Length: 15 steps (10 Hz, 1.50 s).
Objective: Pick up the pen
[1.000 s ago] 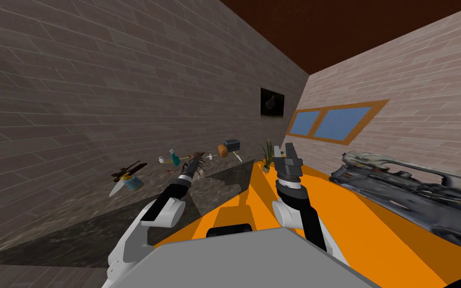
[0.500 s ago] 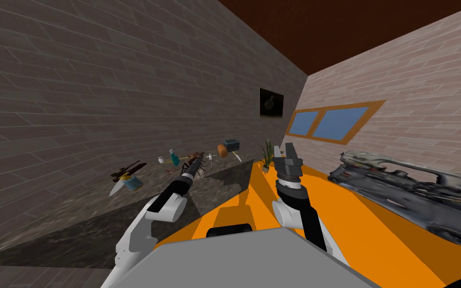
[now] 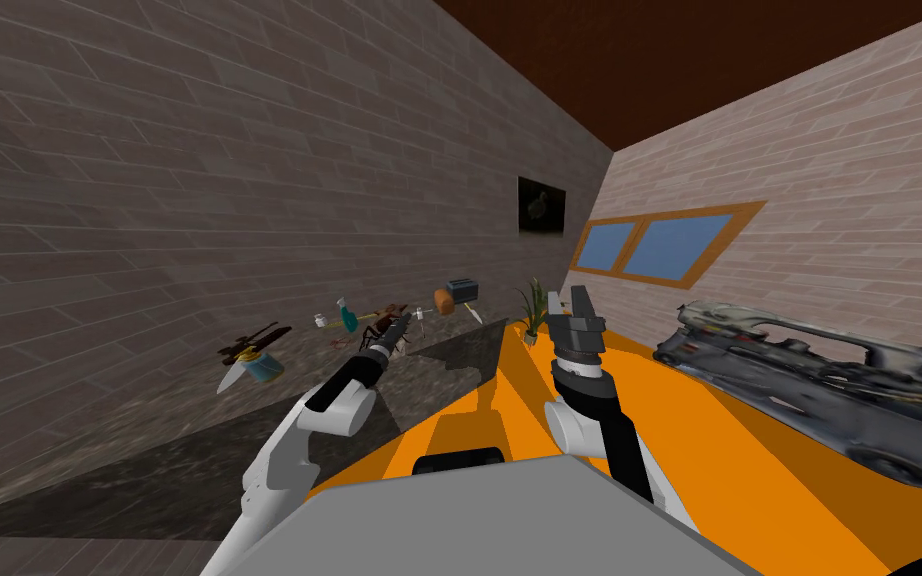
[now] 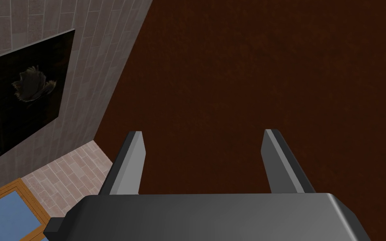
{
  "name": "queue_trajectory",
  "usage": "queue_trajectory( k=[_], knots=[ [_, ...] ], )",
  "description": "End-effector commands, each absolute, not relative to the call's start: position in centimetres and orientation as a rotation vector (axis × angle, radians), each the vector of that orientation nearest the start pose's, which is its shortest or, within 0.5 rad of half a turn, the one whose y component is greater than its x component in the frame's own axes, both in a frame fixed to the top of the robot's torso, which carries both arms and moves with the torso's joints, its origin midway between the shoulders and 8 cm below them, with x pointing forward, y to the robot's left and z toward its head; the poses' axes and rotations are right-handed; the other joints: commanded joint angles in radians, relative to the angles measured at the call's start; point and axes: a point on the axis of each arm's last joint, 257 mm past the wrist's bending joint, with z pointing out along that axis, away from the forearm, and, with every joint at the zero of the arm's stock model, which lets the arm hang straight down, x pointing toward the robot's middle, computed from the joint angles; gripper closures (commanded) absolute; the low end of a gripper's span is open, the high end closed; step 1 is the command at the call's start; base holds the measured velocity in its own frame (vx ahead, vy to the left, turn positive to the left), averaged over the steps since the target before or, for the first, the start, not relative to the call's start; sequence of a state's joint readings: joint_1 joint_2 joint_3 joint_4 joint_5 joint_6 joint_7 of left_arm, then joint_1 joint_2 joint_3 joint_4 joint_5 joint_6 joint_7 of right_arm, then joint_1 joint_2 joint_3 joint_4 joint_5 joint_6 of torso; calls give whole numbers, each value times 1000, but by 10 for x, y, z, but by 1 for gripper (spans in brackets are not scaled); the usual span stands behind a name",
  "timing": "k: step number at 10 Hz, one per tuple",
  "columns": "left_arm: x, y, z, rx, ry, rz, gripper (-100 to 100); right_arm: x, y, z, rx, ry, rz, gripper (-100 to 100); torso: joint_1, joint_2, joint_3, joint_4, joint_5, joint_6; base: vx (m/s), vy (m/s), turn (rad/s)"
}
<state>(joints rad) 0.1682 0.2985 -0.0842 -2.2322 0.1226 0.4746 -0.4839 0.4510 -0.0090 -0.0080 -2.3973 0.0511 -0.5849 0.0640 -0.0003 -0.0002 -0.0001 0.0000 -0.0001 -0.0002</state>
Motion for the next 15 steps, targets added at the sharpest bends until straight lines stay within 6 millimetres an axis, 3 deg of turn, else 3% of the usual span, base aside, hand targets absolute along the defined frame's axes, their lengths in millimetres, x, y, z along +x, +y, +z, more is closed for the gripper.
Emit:
queue_trajectory(
  k=[1, 9, 15],
  knots=[
    [482, 222, -116, -622, 1577, -778, -100, 302, -258, 102, 400, 485, 1266, 0, 0, 0, 0, 0, 0, 0, 4, -10, -39],
    [488, 227, -165, -640, 1788, -659, -100, 302, -258, 102, 400, 485, 1266, 0, 0, 0, 0, 0, 0, 0, 10, -10, -26],
    [481, 237, -205, -671, 1955, -556, -100, 302, -258, 102, 400, 485, 1266, 0, -1, -2, -1, 0, 0, 0, 25, -13, -38]
  ],
)
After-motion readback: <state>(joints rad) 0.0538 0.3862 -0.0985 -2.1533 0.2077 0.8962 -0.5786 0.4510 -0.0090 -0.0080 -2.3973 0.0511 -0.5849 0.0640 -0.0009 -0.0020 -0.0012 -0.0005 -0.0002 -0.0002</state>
